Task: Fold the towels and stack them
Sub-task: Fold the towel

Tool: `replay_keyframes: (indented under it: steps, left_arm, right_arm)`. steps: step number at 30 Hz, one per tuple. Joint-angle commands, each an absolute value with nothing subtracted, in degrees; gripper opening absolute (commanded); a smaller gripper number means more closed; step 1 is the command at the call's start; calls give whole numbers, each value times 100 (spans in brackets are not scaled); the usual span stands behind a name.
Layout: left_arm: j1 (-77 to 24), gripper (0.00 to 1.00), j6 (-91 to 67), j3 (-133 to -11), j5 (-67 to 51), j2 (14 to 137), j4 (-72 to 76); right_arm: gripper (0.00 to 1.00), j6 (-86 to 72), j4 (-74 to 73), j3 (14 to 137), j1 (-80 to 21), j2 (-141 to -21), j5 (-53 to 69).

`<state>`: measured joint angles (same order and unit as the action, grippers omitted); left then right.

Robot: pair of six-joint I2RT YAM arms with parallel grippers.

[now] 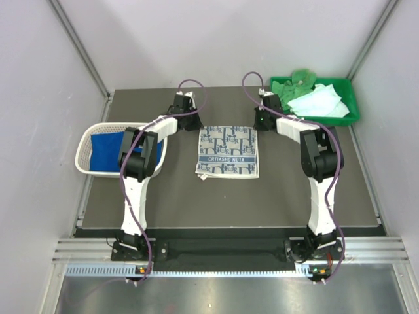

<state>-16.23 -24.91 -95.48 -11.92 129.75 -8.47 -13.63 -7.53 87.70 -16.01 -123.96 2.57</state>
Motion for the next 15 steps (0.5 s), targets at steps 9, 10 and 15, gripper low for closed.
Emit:
replay_keyframes:
  steps: [9,10,15]
  left_arm:
    - [-1591,0,-2618,-8860,-1116,12393,385]
    - [-1582,0,-2654,-8720,-1142,12332,491]
    - [-1538,0,-2759,-8280,-1151,11892,1220]
  right_arm:
    - [0,-1433,-71,8719,-1521,-11980,562]
    - [0,-1433,-27,8649,-1512,-11927,580]
    - [0,-1459,491,8306,-1485,-11541,606]
